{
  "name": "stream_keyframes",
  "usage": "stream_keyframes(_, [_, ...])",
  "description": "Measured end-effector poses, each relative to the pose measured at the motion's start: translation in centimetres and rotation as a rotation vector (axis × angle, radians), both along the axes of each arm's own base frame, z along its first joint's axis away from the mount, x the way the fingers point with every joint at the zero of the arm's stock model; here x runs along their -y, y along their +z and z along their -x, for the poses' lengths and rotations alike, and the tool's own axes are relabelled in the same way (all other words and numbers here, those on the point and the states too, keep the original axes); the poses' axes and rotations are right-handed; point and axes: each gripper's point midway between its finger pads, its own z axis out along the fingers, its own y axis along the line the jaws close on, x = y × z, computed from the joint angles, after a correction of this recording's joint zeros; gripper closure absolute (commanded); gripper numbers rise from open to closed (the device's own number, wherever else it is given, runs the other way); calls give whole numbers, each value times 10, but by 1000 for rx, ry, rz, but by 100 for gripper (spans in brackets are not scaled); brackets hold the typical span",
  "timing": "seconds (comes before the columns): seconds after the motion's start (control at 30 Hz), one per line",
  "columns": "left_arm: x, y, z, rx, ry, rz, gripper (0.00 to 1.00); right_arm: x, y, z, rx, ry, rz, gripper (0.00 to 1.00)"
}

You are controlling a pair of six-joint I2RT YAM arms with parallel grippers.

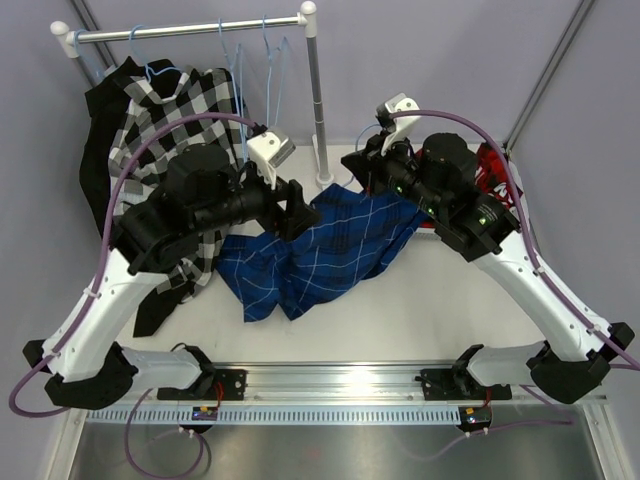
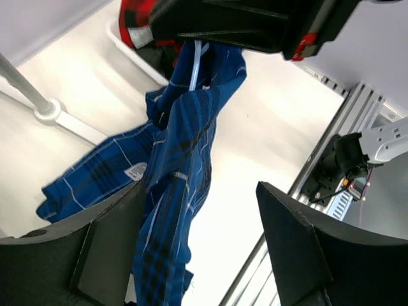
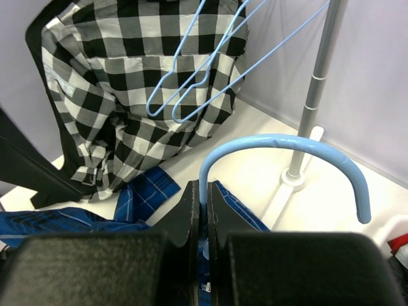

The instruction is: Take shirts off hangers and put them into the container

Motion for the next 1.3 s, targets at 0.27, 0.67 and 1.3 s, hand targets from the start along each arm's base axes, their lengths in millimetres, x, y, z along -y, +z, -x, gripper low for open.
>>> stream_keyframes(0.27, [17, 17, -5, 46, -54, 73, 29, 6, 2, 2, 9, -17, 0, 100])
stream_keyframes(0.67, [50, -6, -37, 6, -69, 31, 50, 6, 2, 2, 8, -17, 1, 100])
stream_keyframes(1.3, [50, -3, -36, 37, -84, 44, 70, 6, -1, 1, 7, -17, 9, 100])
